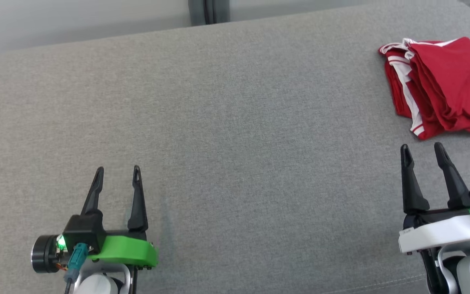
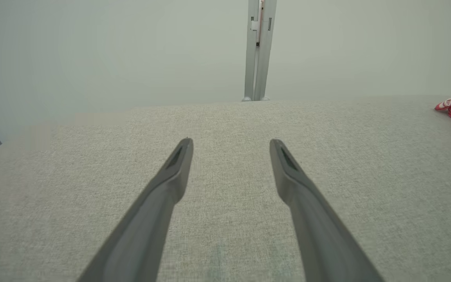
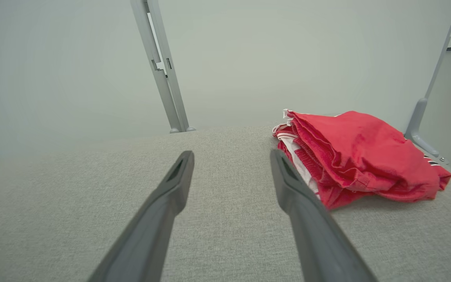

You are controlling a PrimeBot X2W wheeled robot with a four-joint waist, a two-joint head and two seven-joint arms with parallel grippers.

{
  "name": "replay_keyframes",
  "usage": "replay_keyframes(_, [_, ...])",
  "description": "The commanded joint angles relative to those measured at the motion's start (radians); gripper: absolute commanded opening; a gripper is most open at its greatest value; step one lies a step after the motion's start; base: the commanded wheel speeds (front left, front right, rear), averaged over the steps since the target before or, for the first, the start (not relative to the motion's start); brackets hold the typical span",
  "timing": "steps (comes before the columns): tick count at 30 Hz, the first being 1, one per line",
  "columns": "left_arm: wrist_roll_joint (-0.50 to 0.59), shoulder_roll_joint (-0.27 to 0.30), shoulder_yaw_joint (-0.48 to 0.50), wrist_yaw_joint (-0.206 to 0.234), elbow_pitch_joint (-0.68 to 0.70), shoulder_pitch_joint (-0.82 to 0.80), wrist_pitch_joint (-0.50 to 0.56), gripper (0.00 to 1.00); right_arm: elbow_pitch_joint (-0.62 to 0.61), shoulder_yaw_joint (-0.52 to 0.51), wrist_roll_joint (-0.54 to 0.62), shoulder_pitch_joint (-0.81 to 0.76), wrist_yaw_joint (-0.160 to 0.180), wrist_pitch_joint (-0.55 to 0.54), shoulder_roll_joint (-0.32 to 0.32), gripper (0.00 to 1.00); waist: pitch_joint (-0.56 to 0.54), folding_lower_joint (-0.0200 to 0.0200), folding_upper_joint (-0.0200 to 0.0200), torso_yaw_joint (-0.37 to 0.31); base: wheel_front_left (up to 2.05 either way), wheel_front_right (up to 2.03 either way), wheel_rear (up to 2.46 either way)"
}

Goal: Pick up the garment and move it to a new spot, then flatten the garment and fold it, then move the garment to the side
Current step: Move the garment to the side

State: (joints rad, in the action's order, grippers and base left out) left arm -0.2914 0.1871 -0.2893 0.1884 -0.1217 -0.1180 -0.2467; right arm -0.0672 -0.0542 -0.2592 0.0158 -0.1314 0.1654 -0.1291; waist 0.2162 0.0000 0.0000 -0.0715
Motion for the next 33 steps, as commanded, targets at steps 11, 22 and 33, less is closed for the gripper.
replay_keyframes(11, [-0.018, 0.013, 0.005, 0.005, -0.038, 0.112, -0.01, 1.0, -0.042, 0.025, 0.036, -0.117, 0.001, -0.068, 0.012, 1.0, -0.177, 0.0, 0.0, 0.097, 0.0, 0.0, 0.0])
replay_keyframes(22, [-0.022, 0.027, -0.012, 0.012, -0.052, 0.158, -0.003, 1.0, -0.076, 0.015, 0.047, -0.191, 0.001, -0.101, 0.024, 1.0, -0.232, 0.0, 0.0, 0.09, 0.0, 0.0, 0.0])
replay_keyframes(33, [-0.03, 0.035, -0.028, -0.007, -0.069, 0.131, 0.004, 1.0, -0.069, 0.012, 0.045, -0.193, 0.001, -0.095, 0.023, 1.0, -0.23, 0.0, 0.0, 0.097, 0.0, 0.0, 0.0])
